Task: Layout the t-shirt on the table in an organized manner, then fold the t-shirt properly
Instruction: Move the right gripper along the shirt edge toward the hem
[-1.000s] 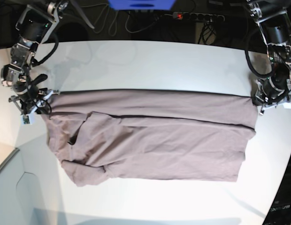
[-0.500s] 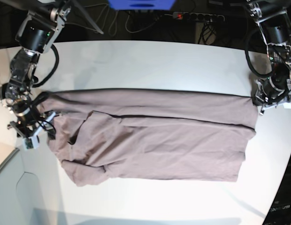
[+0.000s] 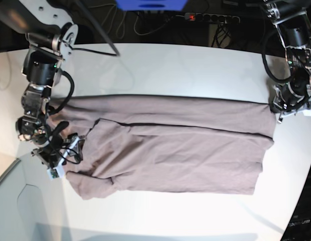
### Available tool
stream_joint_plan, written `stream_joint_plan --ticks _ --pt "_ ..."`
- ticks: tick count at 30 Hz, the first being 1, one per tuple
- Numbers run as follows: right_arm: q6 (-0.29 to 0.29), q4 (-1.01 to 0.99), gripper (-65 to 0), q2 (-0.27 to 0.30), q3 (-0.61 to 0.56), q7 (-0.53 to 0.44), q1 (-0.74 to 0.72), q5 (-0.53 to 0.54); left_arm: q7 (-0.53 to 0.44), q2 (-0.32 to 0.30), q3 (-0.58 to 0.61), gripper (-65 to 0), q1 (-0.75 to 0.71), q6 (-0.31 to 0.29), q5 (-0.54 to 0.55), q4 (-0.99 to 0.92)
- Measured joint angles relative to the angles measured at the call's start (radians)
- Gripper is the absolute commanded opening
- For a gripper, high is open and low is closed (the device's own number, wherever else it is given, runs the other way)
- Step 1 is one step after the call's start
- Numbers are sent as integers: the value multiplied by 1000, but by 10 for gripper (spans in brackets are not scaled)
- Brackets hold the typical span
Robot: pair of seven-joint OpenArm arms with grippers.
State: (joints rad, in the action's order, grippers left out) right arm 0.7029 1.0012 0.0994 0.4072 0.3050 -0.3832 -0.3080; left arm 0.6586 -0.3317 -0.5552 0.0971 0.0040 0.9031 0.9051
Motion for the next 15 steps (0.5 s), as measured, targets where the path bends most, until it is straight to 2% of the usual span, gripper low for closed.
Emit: stream_joint_plan --ticks 15 --pt "0 -125 -299 -10 -43 -11 -35 0 -3 2 0 -650 0 0 0 0"
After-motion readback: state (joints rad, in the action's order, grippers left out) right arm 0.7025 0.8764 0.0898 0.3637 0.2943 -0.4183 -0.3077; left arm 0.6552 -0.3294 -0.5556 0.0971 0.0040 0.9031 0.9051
